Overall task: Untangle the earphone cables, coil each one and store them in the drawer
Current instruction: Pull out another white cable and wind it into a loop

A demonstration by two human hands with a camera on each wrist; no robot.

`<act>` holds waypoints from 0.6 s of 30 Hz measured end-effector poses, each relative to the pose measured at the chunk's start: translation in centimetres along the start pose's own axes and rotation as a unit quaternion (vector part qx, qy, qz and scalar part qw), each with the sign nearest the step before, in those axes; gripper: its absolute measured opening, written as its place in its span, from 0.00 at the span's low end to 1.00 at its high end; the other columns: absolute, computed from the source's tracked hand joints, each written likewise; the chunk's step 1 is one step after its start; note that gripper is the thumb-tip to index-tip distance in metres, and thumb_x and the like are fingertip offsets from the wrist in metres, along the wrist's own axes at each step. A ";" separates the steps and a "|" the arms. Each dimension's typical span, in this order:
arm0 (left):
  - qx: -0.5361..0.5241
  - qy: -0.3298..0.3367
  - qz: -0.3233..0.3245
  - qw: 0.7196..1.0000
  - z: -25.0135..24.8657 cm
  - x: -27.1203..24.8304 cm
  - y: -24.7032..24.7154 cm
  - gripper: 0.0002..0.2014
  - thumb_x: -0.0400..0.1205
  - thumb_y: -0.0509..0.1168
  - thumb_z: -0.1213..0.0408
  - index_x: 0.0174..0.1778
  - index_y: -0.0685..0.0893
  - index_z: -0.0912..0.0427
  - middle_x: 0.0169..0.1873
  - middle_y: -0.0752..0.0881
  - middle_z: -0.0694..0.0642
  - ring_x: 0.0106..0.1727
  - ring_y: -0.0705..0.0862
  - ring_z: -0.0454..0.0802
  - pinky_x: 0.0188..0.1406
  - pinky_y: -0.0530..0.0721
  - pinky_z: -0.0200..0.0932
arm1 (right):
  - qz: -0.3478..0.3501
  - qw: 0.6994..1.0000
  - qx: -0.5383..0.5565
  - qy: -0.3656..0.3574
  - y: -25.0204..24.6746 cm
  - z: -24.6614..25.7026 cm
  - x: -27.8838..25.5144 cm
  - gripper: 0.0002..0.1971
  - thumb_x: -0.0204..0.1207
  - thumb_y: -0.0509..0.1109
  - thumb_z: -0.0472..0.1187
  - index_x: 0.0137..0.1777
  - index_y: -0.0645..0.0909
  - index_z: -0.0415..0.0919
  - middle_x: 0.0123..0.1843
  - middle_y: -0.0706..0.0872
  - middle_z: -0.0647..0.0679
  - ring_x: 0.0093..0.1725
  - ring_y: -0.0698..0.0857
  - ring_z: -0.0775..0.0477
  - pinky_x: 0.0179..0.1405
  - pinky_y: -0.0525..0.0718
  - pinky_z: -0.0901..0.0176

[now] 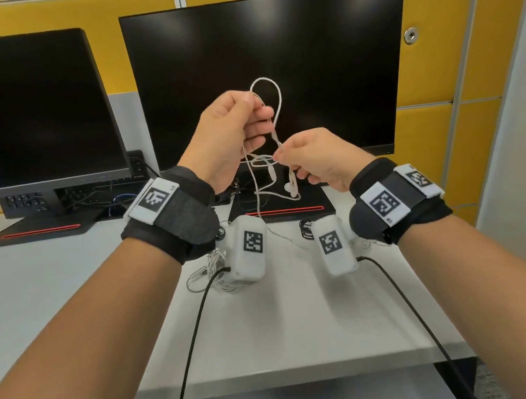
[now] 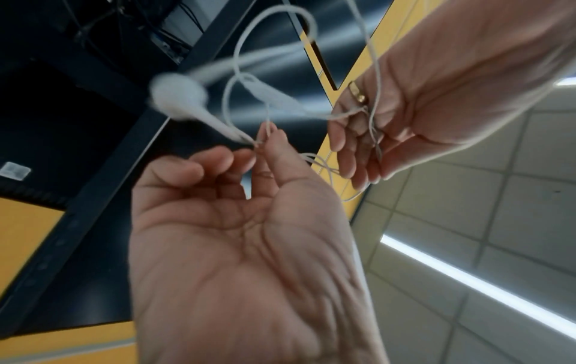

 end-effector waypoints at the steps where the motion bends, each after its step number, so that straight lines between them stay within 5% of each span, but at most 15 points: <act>1: -0.014 0.005 -0.009 1.000 0.1 0.1 0.0 0.09 0.88 0.55 0.61 0.48 0.80 0.52 0.44 0.88 0.47 0.48 0.87 0.44 0.54 0.85 0.43 | -0.008 1.000 -0.012 -0.006 0.2 -0.4 0.2 0.08 0.82 0.68 0.43 0.54 0.85 0.42 0.42 0.82 0.50 0.40 0.79 0.54 0.35 0.75 0.65; 5: -0.069 0.010 -0.029 0.997 1.6 -0.1 0.4 0.09 0.89 0.54 0.61 0.49 0.80 0.52 0.51 0.89 0.48 0.53 0.88 0.44 0.56 0.86 0.44 | -0.016 0.999 0.027 -0.011 1.0 -1.5 1.1 0.09 0.85 0.63 0.47 0.52 0.85 0.47 0.53 0.85 0.49 0.52 0.82 0.51 0.41 0.78 0.60; 8: -0.067 -0.005 -0.051 0.996 3.4 -0.2 0.6 0.08 0.88 0.57 0.61 0.51 0.82 0.54 0.48 0.89 0.49 0.43 0.87 0.42 0.45 0.86 0.39 | -0.016 0.991 0.130 -0.019 1.4 -2.2 1.7 0.12 0.85 0.62 0.46 0.52 0.85 0.42 0.44 0.86 0.48 0.44 0.84 0.50 0.46 0.83 0.54; 11: -0.071 -0.033 -0.072 0.994 4.9 0.0 0.9 0.10 0.88 0.58 0.58 0.54 0.83 0.56 0.44 0.90 0.50 0.36 0.85 0.41 0.38 0.84 0.38 | -0.031 0.982 0.181 -0.037 1.5 -2.6 2.2 0.13 0.85 0.64 0.48 0.51 0.86 0.42 0.40 0.83 0.48 0.37 0.80 0.52 0.38 0.82 0.59; 15: -0.094 -0.085 -0.079 0.989 6.8 0.4 0.6 0.29 0.88 0.44 0.43 0.50 0.86 0.58 0.45 0.91 0.54 0.41 0.85 0.46 0.48 0.83 0.44 | -0.044 0.980 0.189 -0.049 2.1 -3.3 2.7 0.14 0.84 0.64 0.49 0.47 0.88 0.43 0.36 0.80 0.50 0.33 0.76 0.55 0.35 0.79 0.60; 18: -0.034 -0.091 -0.096 0.991 7.5 0.6 0.4 0.25 0.89 0.48 0.49 0.43 0.86 0.59 0.45 0.89 0.54 0.49 0.84 0.49 0.53 0.79 0.46 | -0.047 0.988 0.139 -0.051 2.3 -3.9 2.9 0.15 0.85 0.62 0.49 0.44 0.88 0.46 0.34 0.79 0.53 0.37 0.76 0.54 0.39 0.76 0.60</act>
Point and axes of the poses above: each hand's wrist, its own x-axis towards the middle knuckle, its own y-axis out of the palm, z = x × y, the point moved 2 cm from there along x, towards the middle knuckle
